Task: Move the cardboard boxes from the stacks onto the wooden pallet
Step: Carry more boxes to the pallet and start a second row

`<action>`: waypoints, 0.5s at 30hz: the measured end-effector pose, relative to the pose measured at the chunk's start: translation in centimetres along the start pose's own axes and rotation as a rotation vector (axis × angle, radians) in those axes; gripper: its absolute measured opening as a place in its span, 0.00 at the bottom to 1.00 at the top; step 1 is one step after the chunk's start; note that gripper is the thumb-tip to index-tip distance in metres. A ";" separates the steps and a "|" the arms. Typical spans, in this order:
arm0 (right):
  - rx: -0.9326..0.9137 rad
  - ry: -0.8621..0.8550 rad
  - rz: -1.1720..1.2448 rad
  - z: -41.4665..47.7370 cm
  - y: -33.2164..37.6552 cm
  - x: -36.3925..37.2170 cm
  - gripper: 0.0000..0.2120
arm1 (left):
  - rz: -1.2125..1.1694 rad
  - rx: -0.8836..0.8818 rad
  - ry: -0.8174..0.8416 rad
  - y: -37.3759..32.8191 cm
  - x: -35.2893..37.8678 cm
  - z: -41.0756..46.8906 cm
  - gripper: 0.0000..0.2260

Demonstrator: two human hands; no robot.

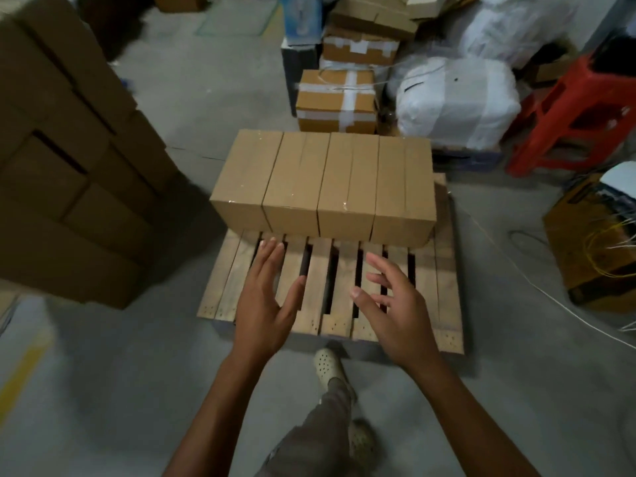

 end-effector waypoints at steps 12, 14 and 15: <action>-0.120 0.267 0.017 -8.2 7.7 12.0 0.26 | 0.091 -0.168 -0.235 7.5 -15.8 -6.9 0.29; -0.149 0.306 0.019 -9.0 9.3 15.2 0.26 | 0.108 -0.185 -0.282 9.6 -19.0 -7.0 0.29; -0.163 0.323 0.021 -9.3 10.1 17.0 0.26 | 0.111 -0.197 -0.303 10.8 -20.6 -6.9 0.29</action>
Point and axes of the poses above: each hand's wrist, its own z-axis towards the middle knuckle, its own x-axis out of the palm, y = z × x, the point moved 6 cm from there along z, towards the middle knuckle, and after that the axes turned 11 degrees about -y, right-handed, at the moved point
